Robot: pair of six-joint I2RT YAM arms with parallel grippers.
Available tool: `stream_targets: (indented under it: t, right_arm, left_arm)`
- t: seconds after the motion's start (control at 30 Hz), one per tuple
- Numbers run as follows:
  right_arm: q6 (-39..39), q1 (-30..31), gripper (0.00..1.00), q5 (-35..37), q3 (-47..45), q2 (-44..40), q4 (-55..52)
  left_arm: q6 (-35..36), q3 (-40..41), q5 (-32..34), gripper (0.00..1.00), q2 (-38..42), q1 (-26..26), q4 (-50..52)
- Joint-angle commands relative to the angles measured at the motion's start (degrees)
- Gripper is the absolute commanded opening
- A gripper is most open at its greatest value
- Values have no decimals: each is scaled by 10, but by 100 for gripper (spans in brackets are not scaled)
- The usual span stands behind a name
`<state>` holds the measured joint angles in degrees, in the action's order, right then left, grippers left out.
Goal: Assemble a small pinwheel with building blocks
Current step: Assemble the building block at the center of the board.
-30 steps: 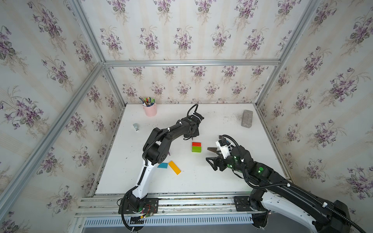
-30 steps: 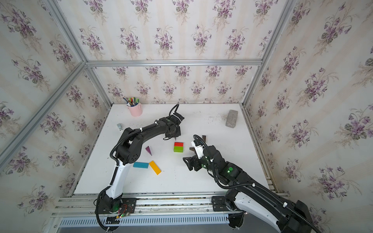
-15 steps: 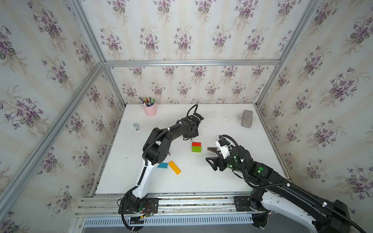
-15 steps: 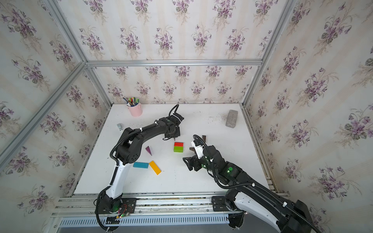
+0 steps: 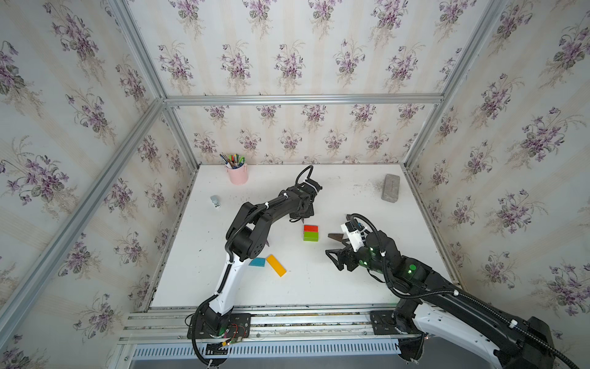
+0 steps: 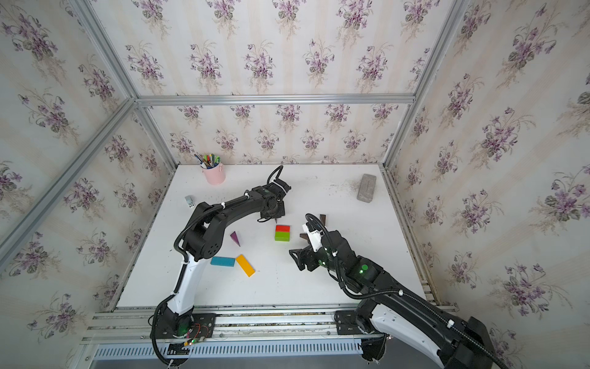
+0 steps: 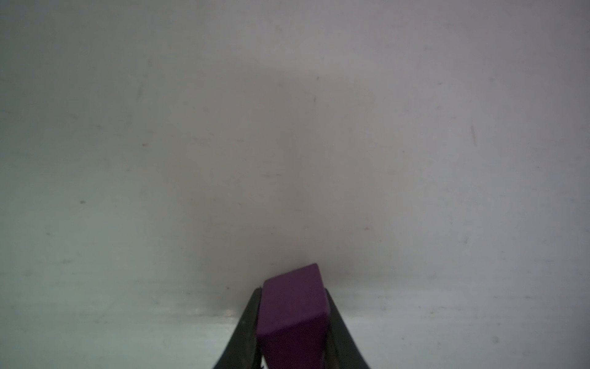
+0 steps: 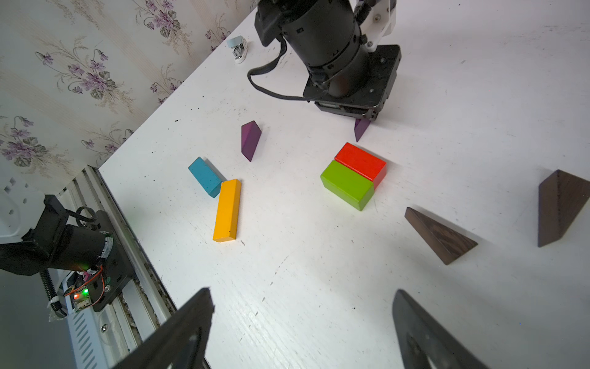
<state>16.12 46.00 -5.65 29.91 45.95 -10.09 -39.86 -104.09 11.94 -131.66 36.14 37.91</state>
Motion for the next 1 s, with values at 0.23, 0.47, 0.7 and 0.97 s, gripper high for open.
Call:
stream_targets:
  t: [0.23,0.47,0.7,0.97]
  right_arm:
    - [-1,0,88,-3,0,1,9]
    - [-1,1,88,-3,0,-1,9]
    - [-1,0,88,-3,0,-2,9]
    - [-1,1,88,-4,-1,0,10]
  left_arm:
    - [-2,3,6,17,0,4,3]
    - [-3,5,5,18,0,5,3]
    - [-3,6,8,34,1,6,3]
    - [-2,4,8,44,-1,6,2]
